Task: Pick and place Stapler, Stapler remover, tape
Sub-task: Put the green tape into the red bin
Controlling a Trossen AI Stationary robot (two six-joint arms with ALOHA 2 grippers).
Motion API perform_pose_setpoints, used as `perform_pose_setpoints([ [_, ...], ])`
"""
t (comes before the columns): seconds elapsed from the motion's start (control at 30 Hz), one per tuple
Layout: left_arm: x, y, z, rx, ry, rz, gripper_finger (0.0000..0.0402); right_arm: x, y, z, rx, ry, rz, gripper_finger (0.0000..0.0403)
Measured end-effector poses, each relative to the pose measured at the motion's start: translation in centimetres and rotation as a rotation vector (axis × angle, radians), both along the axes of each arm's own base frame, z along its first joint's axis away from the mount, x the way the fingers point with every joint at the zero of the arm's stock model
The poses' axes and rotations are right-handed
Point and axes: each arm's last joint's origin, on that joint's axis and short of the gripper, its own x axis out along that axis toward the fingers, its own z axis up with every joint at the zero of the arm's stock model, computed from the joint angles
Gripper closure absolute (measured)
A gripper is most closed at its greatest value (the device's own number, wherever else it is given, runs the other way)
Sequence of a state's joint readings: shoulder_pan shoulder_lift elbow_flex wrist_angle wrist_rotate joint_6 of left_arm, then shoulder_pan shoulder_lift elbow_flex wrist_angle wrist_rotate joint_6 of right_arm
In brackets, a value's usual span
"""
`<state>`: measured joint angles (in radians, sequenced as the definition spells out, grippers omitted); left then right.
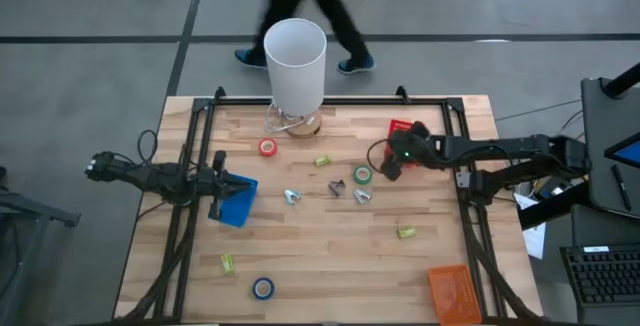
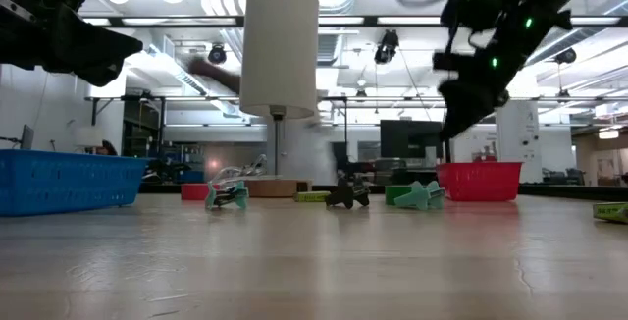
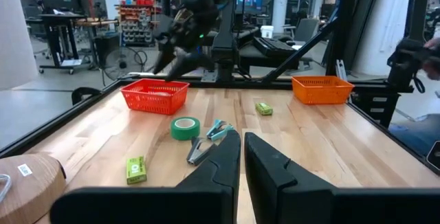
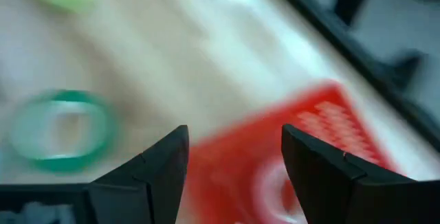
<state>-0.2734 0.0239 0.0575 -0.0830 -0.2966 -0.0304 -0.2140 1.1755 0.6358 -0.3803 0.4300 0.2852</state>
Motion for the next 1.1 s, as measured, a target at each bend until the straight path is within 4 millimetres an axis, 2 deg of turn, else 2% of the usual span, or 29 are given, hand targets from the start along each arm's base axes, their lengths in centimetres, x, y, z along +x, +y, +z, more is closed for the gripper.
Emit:
perform_pose_setpoints([
  [0.13,0.0,0.0,0.0,0.000,0.000,0.000,0.0376,1.2,1.8,0.6,0.126,-0.097,0.178,0.0177],
  [0.23,0.0,0.0,0.0,0.000,0.000,0.000,0.0376,2.1,3.1,0.5,0.172,-0.103,0.286,0.0177],
  [0.37,0.0,0.0,0.0,0.000,0.000,0.000,0.0376,3.1,5.0,-0.5,0.176,-0.030,0.426,0.0177],
  [0.53,0.0,0.0,0.0,0.000,0.000,0.000,0.0376,4.8,6.4,-2.3,0.159,-0.002,0.499,0.0184],
  [0.63,0.0,0.0,0.0,0.000,0.000,-0.001,0.0376,5.6,6.5,-3.5,0.146,0.015,0.517,0.0190],
  [0.77,0.0,0.0,0.0,0.000,0.000,0.000,0.0376,6.3,5.8,-4.6,0.108,0.052,0.459,0.0200],
  [1.1,0.0,0.0,0.0,0.000,0.000,0.000,0.0376,7.8,4.3,-6.1,0.113,0.106,0.336,0.0225],
])
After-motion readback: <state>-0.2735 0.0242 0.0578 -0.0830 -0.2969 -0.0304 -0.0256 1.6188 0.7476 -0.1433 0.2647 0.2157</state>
